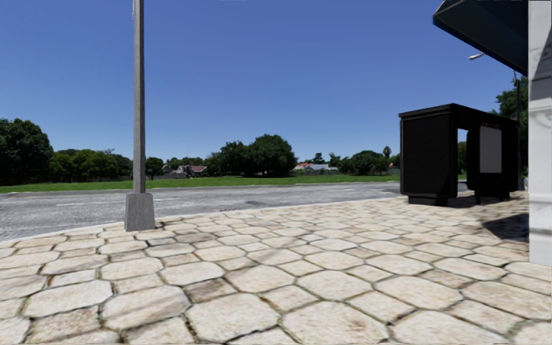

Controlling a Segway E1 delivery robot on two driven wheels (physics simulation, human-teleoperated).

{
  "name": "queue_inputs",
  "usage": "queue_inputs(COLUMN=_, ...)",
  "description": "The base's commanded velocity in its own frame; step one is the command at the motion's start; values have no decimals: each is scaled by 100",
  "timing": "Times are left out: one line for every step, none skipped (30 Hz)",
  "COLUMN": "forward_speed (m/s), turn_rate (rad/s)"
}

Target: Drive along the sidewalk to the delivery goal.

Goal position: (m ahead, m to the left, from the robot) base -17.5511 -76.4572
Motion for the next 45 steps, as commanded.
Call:
queue_inputs(forward_speed=182, turn_rate=0)
queue_inputs(forward_speed=177, turn_rate=0)
queue_inputs(forward_speed=171, turn_rate=0)
queue_inputs(forward_speed=166, turn_rate=0)
queue_inputs(forward_speed=164, turn_rate=0)
queue_inputs(forward_speed=164, turn_rate=0)
queue_inputs(forward_speed=164, turn_rate=0)
queue_inputs(forward_speed=164, turn_rate=0)
queue_inputs(forward_speed=163, turn_rate=0)
queue_inputs(forward_speed=163, turn_rate=-5)
queue_inputs(forward_speed=163, turn_rate=-57)
queue_inputs(forward_speed=163, turn_rate=-101)
queue_inputs(forward_speed=163, turn_rate=-120)
queue_inputs(forward_speed=163, turn_rate=-120)
queue_inputs(forward_speed=163, turn_rate=-120)
queue_inputs(forward_speed=163, turn_rate=-120)
queue_inputs(forward_speed=163, turn_rate=-120)
queue_inputs(forward_speed=163, turn_rate=-120)
queue_inputs(forward_speed=163, turn_rate=-3)
queue_inputs(forward_speed=163, turn_rate=-3)
queue_inputs(forward_speed=163, turn_rate=0)
queue_inputs(forward_speed=163, turn_rate=0)
queue_inputs(forward_speed=163, turn_rate=0)
queue_inputs(forward_speed=163, turn_rate=0)
queue_inputs(forward_speed=163, turn_rate=0)
queue_inputs(forward_speed=163, turn_rate=0)
queue_inputs(forward_speed=163, turn_rate=-46)
queue_inputs(forward_speed=163, turn_rate=-62)
queue_inputs(forward_speed=163, turn_rate=-86)
queue_inputs(forward_speed=163, turn_rate=-107)
queue_inputs(forward_speed=163, turn_rate=-114)
queue_inputs(forward_speed=163, turn_rate=-114)
queue_inputs(forward_speed=163, turn_rate=-116)
queue_inputs(forward_speed=163, turn_rate=-117)
queue_inputs(forward_speed=163, turn_rate=-117)
queue_inputs(forward_speed=163, turn_rate=-120)
queue_inputs(forward_speed=163, turn_rate=-120)
queue_inputs(forward_speed=163, turn_rate=-120)
queue_inputs(forward_speed=163, turn_rate=-120)
queue_inputs(forward_speed=163, turn_rate=-120)
queue_inputs(forward_speed=163, turn_rate=-120)
queue_inputs(forward_speed=163, turn_rate=-120)
queue_inputs(forward_speed=163, turn_rate=-74)
queue_inputs(forward_speed=163, turn_rate=-36)
queue_inputs(forward_speed=163, turn_rate=-33)
